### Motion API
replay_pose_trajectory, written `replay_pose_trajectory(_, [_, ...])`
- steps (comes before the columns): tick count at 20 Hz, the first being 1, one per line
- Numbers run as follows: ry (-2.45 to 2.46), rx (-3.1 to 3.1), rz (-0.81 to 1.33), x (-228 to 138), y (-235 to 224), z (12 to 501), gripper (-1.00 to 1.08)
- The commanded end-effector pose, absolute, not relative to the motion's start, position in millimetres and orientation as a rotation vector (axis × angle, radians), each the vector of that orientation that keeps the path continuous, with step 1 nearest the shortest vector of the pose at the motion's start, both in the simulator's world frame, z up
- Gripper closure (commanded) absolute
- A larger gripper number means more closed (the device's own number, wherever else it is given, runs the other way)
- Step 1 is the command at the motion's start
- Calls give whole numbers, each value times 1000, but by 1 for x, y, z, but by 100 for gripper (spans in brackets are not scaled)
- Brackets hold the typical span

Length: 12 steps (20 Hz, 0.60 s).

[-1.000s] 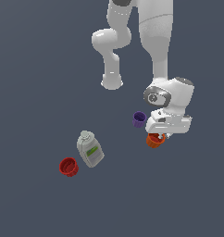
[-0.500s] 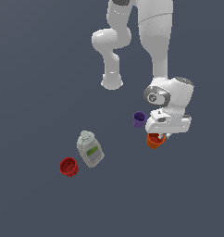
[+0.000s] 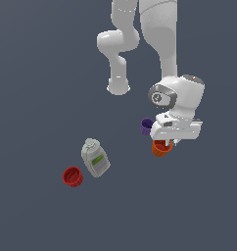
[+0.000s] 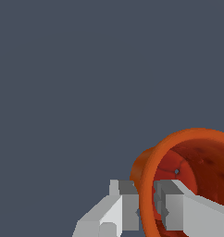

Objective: Pick up a designated object from a clutter of objects.

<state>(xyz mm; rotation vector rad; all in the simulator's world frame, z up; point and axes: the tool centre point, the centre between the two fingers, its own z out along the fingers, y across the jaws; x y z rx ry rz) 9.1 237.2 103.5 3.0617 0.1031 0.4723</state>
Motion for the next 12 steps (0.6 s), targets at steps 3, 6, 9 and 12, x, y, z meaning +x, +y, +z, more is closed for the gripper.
replay_pose_trajectory(3, [104,3062,475,20,218,130,108])
replay_pose_trajectory(6, [105,3062,475,28,203,151,108])
replay_pose_trajectory(9, [106,3063,475,36,187,171,108])
replay_pose_trajectory(12, [106,3063,475,44,171,193,108])
